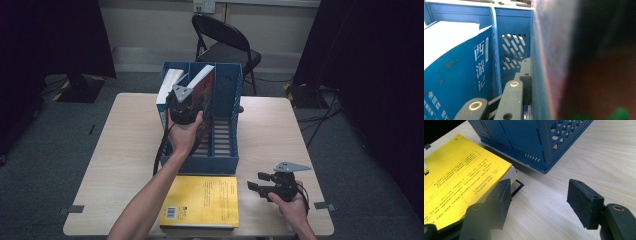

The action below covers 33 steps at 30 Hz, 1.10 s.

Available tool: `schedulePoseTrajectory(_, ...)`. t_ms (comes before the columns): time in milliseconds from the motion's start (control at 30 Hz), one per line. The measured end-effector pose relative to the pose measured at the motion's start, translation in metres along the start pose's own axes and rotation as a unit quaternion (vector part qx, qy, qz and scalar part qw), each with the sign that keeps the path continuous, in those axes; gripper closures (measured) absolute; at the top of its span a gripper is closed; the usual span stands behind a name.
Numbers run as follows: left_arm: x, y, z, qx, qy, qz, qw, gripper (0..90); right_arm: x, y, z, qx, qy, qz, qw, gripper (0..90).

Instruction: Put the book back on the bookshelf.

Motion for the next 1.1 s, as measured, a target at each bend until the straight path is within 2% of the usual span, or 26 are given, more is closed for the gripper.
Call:
schedulePoseTrajectory(67,0.005,-0.001,0.001,0.000,-0.001,0.003,1.0000,74.5,0.000,-0.001,0.000,0.000,0.001,0.000,1.0000,35.5)
schedulePoseTrajectory(267,0.022,0.002,0.003,0.016,0.011,-0.013,0.9997,74.4,0.000,0.000,0.000,0.001,0.001,0.000,1.0000,35.5)
schedulePoseTrajectory(367,0.032,0.001,0.003,0.022,0.016,-0.012,0.9996,74.4,-0.001,0.000,-0.001,0.003,-0.005,-0.002,1.0000,35.9)
schedulePoseTrajectory(500,0.037,-0.004,-0.001,0.027,0.019,0.007,0.9994,74.3,0.000,0.000,0.001,0.004,-0.001,-0.003,1.0000,35.9)
schedulePoseTrajectory(800,0.047,-0.003,-0.016,0.057,0.026,0.016,0.9979,72.9,0.001,0.001,0.003,0.008,0.005,-0.007,0.9999,35.8)
schedulePoseTrajectory(933,0.051,-0.004,-0.024,0.073,0.033,0.029,0.9964,72.0,0.001,0.003,0.003,0.006,0.005,-0.009,0.9999,35.9)
schedulePoseTrajectory(1000,0.054,-0.003,-0.027,0.081,0.032,0.027,0.9958,71.0,0.001,0.003,0.003,0.007,0.006,-0.008,0.9999,35.9)
schedulePoseTrajectory(1100,0.055,-0.002,-0.030,0.081,0.040,0.038,0.9951,68.8,0.001,0.004,0.004,0.008,0.006,-0.007,0.9999,35.9)
Point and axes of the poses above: each handheld gripper's, and its own axes: z roughly forward along the jaws, x roughly out of its underside, y roughly to its left, the point moved 5 cm from there along z, roughly forward along the jaws, and after that the axes turned 10 degrees about z, right-handed, at the moved point
